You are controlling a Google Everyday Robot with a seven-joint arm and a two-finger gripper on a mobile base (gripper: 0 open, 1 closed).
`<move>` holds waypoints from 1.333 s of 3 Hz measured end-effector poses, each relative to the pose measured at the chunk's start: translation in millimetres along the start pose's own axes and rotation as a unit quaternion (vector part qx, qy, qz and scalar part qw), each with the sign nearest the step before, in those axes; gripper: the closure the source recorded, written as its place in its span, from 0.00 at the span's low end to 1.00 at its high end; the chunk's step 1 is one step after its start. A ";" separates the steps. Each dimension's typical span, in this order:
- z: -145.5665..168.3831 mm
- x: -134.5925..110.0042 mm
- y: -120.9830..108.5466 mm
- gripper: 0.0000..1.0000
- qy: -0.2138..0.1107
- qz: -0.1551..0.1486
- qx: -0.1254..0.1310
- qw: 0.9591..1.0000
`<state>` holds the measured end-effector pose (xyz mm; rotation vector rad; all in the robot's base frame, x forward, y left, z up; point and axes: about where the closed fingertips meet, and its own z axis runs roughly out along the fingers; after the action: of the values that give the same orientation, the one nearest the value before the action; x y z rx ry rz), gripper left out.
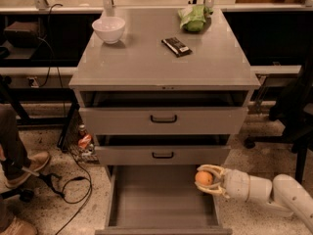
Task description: Pick orange from bottom drawer and place on counter
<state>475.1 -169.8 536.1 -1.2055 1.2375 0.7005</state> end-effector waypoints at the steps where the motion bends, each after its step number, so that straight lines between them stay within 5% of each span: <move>1: -12.2 -76.5 -17.5 1.00 -0.014 -0.068 0.014 0.998; 3: -17.6 -211.8 -45.7 1.00 -0.050 -0.147 0.080 0.985; 4: -17.5 -211.8 -45.7 1.00 -0.050 -0.147 0.080 0.985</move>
Offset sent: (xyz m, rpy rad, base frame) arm -0.0234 -0.0103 0.2136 0.0020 -0.3535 -0.0933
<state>458.3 -157.9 752.5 -1.1735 0.9859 0.4284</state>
